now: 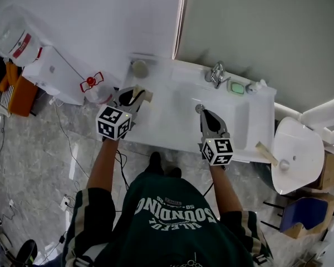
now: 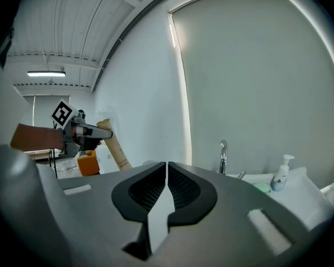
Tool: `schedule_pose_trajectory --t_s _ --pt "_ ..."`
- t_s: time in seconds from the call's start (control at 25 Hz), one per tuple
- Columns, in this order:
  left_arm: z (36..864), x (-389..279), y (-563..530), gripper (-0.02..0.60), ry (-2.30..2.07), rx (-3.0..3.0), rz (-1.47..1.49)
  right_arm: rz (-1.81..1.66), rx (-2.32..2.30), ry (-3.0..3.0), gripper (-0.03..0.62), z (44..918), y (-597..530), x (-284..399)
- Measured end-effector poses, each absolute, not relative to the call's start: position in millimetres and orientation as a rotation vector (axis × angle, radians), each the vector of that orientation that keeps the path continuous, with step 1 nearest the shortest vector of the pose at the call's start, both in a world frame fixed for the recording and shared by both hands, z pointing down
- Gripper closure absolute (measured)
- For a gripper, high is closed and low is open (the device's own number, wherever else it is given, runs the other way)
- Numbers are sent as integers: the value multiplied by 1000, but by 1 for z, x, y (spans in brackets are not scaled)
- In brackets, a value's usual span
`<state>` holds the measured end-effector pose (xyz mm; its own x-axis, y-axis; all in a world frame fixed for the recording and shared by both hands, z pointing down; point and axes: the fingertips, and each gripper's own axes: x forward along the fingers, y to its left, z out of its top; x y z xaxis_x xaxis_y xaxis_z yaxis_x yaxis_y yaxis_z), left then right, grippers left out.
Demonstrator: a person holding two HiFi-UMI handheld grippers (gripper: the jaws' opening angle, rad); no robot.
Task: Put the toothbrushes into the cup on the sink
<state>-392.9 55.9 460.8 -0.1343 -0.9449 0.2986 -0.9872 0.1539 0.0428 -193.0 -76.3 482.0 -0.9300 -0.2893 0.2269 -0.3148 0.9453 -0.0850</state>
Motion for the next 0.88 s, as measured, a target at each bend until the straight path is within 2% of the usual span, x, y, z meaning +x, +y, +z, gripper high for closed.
schedule_pose_trajectory --t_s 0.88 --pt "509 -569 -21 462 -2112 1874 462 211 649 -2748 589 515 -97 -229"
